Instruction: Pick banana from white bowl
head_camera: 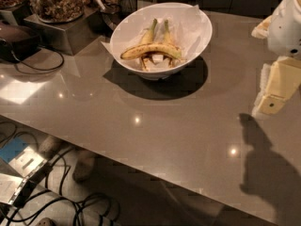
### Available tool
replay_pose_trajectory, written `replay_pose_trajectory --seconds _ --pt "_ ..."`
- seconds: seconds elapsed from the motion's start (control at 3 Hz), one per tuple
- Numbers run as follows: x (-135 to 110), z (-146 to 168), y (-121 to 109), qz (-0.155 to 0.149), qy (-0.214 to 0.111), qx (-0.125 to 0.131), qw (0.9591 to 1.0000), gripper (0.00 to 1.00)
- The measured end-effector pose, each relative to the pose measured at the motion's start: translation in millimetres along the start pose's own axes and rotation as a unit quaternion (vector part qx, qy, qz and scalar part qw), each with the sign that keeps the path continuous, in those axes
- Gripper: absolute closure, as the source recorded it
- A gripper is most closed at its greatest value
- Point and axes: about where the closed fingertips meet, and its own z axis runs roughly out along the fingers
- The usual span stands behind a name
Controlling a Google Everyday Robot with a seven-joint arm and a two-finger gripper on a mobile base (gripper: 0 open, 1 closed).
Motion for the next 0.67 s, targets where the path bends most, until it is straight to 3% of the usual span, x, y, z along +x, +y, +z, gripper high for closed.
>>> replay_pose_trajectory --seconds 0.33,0.67 --pt "-43.7 2.0 -31.7 -0.024 0.012 -0.010 0.9996 0.00" --pt "-48.4 -0.6 -33.9 -0.026 0.006 -0.002 0.9996 0.00"
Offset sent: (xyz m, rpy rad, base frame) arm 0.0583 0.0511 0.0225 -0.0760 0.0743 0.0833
